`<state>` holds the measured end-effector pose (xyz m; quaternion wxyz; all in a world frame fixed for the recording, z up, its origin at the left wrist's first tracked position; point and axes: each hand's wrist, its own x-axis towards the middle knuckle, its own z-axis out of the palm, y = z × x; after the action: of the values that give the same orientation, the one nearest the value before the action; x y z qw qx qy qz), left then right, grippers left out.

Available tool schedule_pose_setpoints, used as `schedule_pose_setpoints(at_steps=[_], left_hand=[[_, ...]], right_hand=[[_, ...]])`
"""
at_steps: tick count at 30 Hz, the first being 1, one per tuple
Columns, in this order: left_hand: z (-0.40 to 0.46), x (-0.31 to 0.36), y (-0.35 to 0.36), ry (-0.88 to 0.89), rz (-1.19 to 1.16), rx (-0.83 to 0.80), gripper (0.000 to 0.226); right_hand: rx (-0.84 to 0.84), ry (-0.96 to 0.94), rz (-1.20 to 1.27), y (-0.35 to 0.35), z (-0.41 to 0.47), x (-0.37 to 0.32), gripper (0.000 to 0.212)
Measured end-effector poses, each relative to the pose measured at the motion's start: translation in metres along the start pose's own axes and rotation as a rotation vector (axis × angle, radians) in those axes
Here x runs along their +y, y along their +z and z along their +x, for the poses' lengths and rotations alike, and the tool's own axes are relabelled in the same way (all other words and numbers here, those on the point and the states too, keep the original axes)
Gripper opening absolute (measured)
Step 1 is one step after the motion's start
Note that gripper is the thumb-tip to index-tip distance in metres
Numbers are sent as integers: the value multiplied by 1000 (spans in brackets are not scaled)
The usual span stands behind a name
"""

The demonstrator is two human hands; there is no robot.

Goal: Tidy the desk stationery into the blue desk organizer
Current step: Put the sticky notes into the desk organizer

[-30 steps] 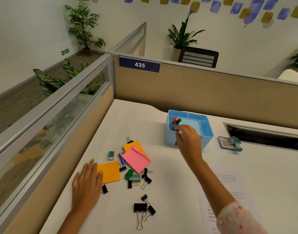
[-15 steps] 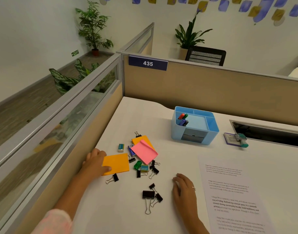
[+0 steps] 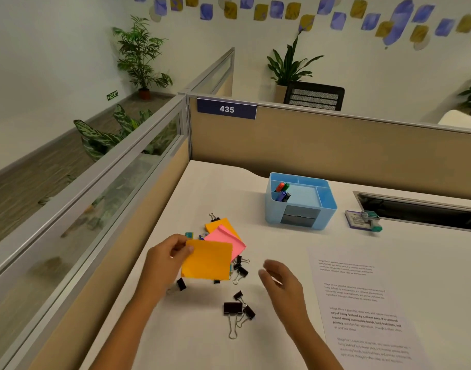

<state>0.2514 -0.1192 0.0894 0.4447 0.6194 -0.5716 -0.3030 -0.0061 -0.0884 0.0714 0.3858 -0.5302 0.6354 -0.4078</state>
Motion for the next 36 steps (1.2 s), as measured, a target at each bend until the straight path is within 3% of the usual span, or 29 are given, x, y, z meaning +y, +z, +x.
schedule_pose_setpoints(at_steps=[5, 8, 10, 13, 15, 17, 20, 24, 30, 36], left_hand=[[-24, 26, 36, -17, -128, 65, 7], [-34, 31, 56, -49, -138, 194, 12], [-39, 29, 64, -74, -155, 229, 14], [-44, 18, 71, -145, -145, 93, 20], [-46, 12, 72, -238, -224, -73, 40], [-45, 6, 72, -288, -287, -210, 61], [-42, -5, 69, -267, -382, -259, 85], [-42, -19, 66, -171, -403, -172, 77], [-43, -41, 69, -226, -363, -78, 54], [-45, -50, 73, -272, -381, -63, 50]], right_hand=[[-301, 174, 239, 14, 4, -36, 41], [-423, 273, 298, 16, 2, -30, 25], [-409, 267, 293, 16, -1, -22, 23], [-285, 258, 301, 15, 1, -14, 24], [-240, 262, 332, 12, 6, -13, 25], [-257, 272, 358, 12, 10, -13, 26], [-330, 300, 349, 14, 21, -15, 28], [-428, 258, 129, 22, 46, -22, 34], [-204, -86, -425, 55, 118, -36, 28], [-453, -96, -893, 93, 164, -25, 66]])
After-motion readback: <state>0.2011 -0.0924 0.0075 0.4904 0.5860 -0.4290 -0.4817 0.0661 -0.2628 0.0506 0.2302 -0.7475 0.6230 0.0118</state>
